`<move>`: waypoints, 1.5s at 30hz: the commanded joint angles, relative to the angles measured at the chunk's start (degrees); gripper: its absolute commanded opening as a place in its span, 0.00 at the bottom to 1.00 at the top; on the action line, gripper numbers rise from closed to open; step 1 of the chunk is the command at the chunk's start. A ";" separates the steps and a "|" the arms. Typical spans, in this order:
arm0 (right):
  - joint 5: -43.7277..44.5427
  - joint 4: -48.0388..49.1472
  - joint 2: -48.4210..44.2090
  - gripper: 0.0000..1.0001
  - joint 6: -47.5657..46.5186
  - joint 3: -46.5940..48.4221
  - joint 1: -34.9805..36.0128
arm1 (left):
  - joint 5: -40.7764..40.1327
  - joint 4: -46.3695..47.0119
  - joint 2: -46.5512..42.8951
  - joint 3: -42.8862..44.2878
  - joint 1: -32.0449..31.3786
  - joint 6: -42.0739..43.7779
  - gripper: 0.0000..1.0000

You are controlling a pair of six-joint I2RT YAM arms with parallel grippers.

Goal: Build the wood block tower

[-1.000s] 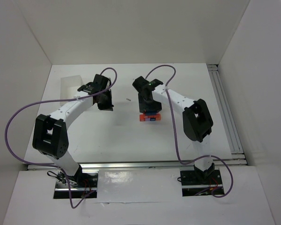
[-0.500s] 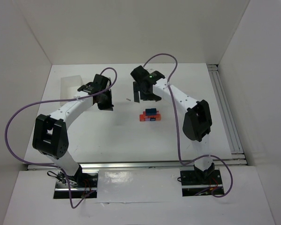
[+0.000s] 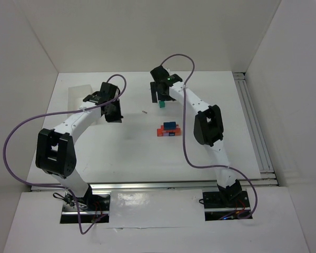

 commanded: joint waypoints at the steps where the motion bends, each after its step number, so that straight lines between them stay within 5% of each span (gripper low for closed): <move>1: -2.76 5.75 2.12 0.91 -2.20 3.29 -2.19 | -1.87 -0.28 -1.80 -0.30 0.44 0.89 0.05; 13: -6.89 11.74 5.91 0.84 -4.83 2.41 -2.81 | -1.35 0.24 -0.74 -0.30 0.44 0.89 0.05; 31: -6.90 9.54 8.91 0.41 -4.83 4.96 -2.28 | -0.83 0.24 -0.74 -0.83 0.44 1.42 0.05; 45: -2.94 5.77 4.43 0.40 -3.60 7.06 -1.76 | -0.30 0.77 -1.26 -1.35 0.44 1.42 0.05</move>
